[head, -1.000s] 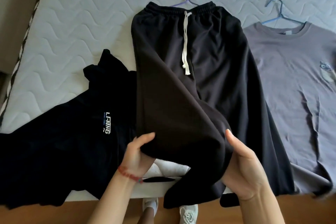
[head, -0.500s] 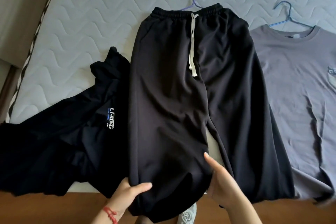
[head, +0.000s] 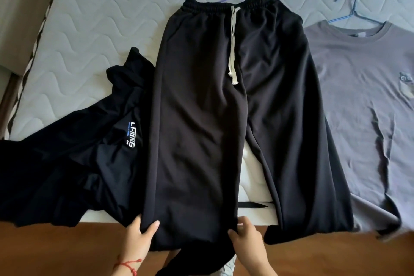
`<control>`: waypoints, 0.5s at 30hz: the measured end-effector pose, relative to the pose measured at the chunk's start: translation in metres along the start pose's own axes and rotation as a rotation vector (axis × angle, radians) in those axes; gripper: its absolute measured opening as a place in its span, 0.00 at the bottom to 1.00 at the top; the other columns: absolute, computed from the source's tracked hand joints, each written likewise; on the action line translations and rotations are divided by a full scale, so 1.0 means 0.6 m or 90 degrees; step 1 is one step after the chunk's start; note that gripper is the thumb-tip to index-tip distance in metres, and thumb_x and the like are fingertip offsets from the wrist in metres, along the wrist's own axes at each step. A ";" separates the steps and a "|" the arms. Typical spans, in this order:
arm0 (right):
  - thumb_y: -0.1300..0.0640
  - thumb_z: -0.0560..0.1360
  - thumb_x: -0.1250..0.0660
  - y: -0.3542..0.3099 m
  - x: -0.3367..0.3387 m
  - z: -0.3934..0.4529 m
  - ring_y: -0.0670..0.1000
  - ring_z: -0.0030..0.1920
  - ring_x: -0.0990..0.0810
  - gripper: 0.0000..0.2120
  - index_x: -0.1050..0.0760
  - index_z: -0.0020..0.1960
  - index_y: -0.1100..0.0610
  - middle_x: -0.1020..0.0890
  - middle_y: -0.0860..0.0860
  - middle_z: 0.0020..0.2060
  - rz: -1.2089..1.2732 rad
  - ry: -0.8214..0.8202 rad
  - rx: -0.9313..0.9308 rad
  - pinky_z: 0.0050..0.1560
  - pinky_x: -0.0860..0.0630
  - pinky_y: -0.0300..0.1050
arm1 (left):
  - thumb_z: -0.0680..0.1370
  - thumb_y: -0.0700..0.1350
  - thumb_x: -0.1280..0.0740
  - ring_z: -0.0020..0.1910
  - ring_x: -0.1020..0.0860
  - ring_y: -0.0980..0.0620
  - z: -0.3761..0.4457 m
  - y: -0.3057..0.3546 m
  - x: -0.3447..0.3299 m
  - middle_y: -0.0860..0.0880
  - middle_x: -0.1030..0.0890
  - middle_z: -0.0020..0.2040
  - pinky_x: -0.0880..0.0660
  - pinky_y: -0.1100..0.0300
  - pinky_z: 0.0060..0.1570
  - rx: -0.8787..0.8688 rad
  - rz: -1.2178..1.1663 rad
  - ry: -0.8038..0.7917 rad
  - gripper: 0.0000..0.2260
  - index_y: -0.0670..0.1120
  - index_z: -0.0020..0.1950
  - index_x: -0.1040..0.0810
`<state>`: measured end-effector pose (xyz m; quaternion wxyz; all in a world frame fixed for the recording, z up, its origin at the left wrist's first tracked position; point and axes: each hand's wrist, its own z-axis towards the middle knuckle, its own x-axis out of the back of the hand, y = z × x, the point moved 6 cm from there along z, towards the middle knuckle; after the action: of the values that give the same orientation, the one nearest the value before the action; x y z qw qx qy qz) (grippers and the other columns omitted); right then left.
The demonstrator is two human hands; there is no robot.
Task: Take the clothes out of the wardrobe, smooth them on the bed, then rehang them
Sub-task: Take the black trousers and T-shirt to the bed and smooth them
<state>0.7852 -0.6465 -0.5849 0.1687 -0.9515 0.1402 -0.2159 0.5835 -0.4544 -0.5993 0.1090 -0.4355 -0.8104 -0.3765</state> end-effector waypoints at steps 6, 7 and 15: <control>0.58 0.74 0.35 -0.002 0.044 0.004 0.40 0.34 0.24 0.07 0.28 0.51 0.52 0.20 0.43 0.33 0.019 0.033 0.016 0.31 0.31 0.28 | 0.73 0.40 0.31 0.53 0.22 0.38 0.002 0.011 -0.019 0.36 0.19 0.50 0.28 0.48 0.52 0.001 0.073 0.057 0.13 0.34 0.53 0.23; 0.57 0.74 0.34 -0.002 0.048 0.005 0.39 0.34 0.25 0.06 0.28 0.51 0.52 0.21 0.43 0.32 0.018 0.037 0.016 0.31 0.31 0.27 | 0.73 0.41 0.31 0.53 0.22 0.38 0.002 0.016 -0.020 0.36 0.19 0.50 0.28 0.49 0.52 0.003 0.072 0.072 0.13 0.34 0.53 0.23; 0.48 0.74 0.36 -0.020 0.018 0.019 0.51 0.47 0.21 0.08 0.27 0.47 0.51 0.18 0.49 0.42 -0.047 0.077 0.010 0.43 0.29 0.43 | 0.74 0.43 0.32 0.50 0.23 0.32 0.008 0.037 -0.004 0.31 0.20 0.48 0.27 0.46 0.49 0.018 0.142 0.187 0.14 0.31 0.47 0.25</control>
<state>0.8022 -0.6361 -0.5861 0.1592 -0.9399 0.1132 -0.2800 0.6032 -0.4452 -0.5926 0.2737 -0.4617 -0.7375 -0.4099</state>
